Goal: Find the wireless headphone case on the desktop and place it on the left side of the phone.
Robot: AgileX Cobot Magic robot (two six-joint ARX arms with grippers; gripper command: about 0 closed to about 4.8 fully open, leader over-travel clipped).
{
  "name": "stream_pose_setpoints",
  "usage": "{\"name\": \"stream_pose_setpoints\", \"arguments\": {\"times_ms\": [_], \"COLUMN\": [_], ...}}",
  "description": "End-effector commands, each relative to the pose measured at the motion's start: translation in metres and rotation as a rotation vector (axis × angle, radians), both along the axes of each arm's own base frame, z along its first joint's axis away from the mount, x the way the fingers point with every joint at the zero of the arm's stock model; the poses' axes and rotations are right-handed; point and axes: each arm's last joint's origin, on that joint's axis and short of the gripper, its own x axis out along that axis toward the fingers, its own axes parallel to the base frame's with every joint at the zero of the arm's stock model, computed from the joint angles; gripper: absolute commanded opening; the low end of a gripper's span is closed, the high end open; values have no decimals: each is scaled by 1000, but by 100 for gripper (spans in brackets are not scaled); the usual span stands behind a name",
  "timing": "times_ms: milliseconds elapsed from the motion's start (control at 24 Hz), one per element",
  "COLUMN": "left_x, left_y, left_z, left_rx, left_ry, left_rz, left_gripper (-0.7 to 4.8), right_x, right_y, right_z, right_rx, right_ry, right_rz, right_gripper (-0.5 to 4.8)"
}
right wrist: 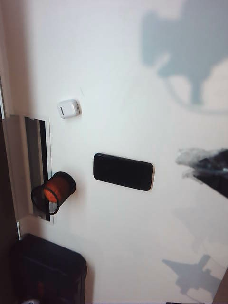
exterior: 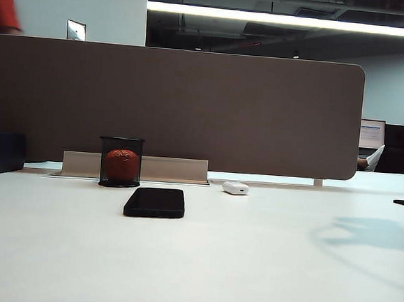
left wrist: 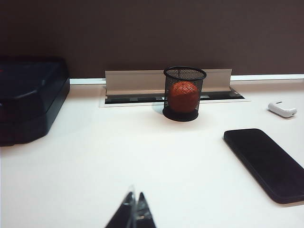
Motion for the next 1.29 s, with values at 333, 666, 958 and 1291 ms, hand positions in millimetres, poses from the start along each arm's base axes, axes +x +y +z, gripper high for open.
{"name": "stream_pose_setpoints", "arguments": {"times_ms": [333,666,958,1291], "left_x": [0,0,0,0], "left_y": [0,0,0,0], "left_z": [2,2,2,4], "left_rx": [-3,-3,-3,-4], "left_ry": [-12,-12,-12,-34], "left_rz": [0,0,0,1], "left_gripper": [-5,-5,-5,-5], "right_x": [25,43,61,102], "right_y": [-1,1,3,17], "right_z": [-11,-12,-8,-33], "right_rx": [-140,-161,-138,-107], "right_ry": [12,-43,-146,-76], "right_rz": [-102,-146,-154,-47], "right_gripper": [-5,-5,-5,35]}}
